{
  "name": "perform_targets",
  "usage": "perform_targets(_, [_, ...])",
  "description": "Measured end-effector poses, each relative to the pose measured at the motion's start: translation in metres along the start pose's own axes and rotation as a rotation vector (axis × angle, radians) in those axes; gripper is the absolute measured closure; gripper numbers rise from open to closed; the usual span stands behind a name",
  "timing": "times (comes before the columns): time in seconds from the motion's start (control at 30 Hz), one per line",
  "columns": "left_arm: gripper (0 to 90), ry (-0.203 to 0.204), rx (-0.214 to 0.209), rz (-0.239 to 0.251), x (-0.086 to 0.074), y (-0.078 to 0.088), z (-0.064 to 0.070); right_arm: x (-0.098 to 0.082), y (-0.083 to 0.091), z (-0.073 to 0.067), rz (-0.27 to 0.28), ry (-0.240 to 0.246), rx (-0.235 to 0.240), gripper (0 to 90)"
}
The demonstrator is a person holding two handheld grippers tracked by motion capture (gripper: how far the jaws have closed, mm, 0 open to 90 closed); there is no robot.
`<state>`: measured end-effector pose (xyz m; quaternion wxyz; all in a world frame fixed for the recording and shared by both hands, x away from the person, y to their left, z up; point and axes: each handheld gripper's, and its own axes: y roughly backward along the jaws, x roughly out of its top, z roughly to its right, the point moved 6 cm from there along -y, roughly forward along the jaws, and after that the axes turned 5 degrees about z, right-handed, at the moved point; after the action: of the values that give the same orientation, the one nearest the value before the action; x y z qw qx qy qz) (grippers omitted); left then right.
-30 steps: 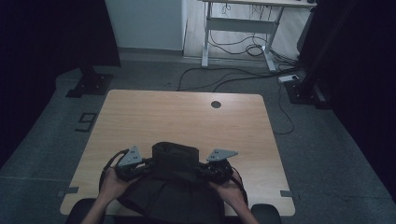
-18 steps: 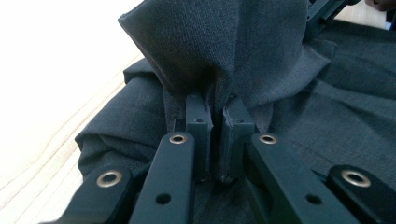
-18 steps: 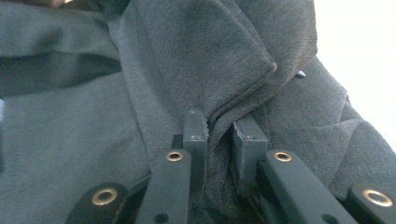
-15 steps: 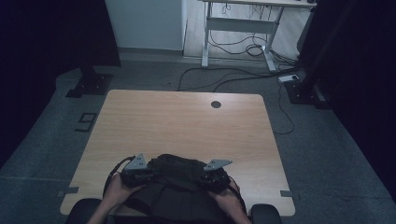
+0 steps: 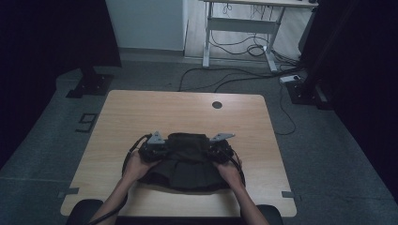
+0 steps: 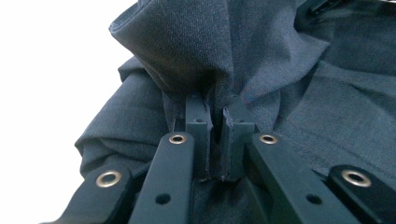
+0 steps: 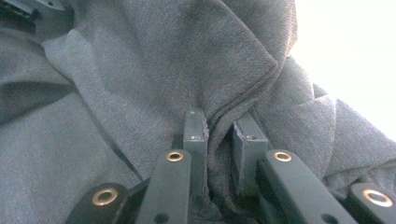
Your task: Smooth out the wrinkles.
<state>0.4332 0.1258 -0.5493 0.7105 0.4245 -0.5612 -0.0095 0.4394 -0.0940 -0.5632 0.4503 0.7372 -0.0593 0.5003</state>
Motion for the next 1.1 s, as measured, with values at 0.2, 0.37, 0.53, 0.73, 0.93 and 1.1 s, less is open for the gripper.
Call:
perform_targets(0.2, [80.0, -0.005, 0.009, -0.009, -0.001, 0.002, 0.003, 0.003, 0.0, 0.005, 0.012, -0.019, 0.0, 75.4])
perform_targets(0.37, [60.4, -0.037, 0.0, -0.014, -0.007, 0.018, 0.008, -0.001, 0.014, 0.001, 0.085, -0.081, 0.065, 51.4])
perform_targets(0.53, [42.6, -0.019, -0.033, -0.001, -0.015, 0.044, 0.004, -0.006, 0.046, 0.0, 0.109, -0.029, 0.057, 34.6])
perform_targets(0.73, [30.0, 0.022, 0.051, -0.005, -0.021, 0.066, -0.02, -0.03, 0.079, 0.017, 0.02, 0.008, -0.003, 33.6])
perform_targets(0.93, [22.4, 0.072, 0.069, 0.065, 0.015, 0.062, -0.027, -0.022, 0.087, 0.031, 0.057, -0.051, -0.069, 28.9])
perform_targets(1.1, [20.2, 0.084, 0.019, 0.089, 0.052, 0.037, -0.013, 0.012, 0.074, 0.015, 0.109, -0.04, -0.06, 24.7])
